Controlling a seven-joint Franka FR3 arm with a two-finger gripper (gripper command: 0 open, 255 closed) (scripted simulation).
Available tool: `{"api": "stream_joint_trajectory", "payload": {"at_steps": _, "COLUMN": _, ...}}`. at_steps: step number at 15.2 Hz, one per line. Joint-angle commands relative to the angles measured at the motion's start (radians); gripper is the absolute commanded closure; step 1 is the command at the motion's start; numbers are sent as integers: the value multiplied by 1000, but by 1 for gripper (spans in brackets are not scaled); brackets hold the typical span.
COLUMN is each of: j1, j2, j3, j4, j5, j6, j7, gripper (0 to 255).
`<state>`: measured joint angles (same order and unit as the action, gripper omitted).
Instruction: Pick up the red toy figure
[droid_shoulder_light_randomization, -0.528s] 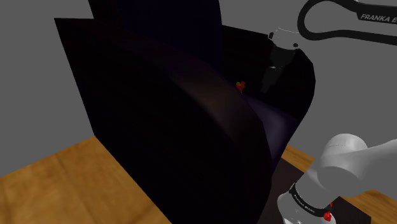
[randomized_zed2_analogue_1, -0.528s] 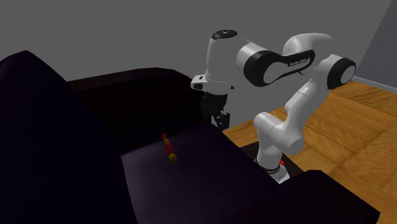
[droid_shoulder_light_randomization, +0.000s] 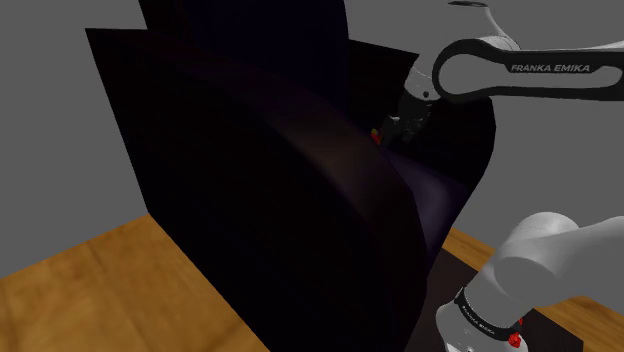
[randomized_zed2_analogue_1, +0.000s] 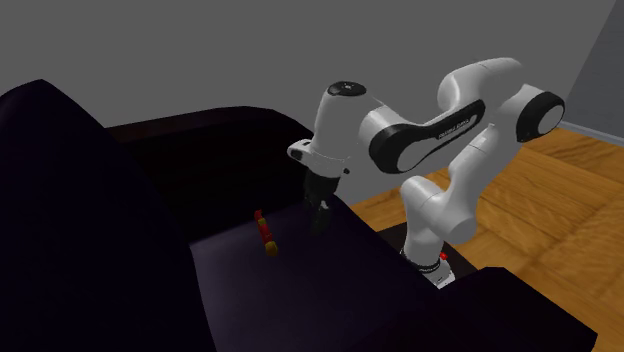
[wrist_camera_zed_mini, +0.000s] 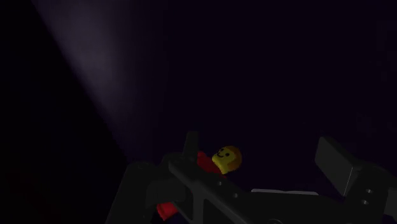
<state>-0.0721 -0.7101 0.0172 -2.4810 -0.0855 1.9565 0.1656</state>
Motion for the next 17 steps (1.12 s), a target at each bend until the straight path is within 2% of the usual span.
{"api": "stream_joint_trajectory", "payload": {"at_steps": 1, "j1": -36, "j2": 25, "j3": 29, "j4": -38, "j5": -2, "j6": 120, "j7": 117, "gripper": 0}}
{"api": "stream_joint_trajectory", "payload": {"at_steps": 8, "j1": -203, "j2": 207, "j3": 158, "j4": -66, "j5": -75, "j6": 483, "j7": 527, "gripper": 0}}
{"api": "stream_joint_trajectory", "payload": {"at_steps": 17, "j1": -221, "j2": 252, "j3": 175, "j4": -135, "j5": -101, "j6": 596, "j7": 561, "gripper": 0}}
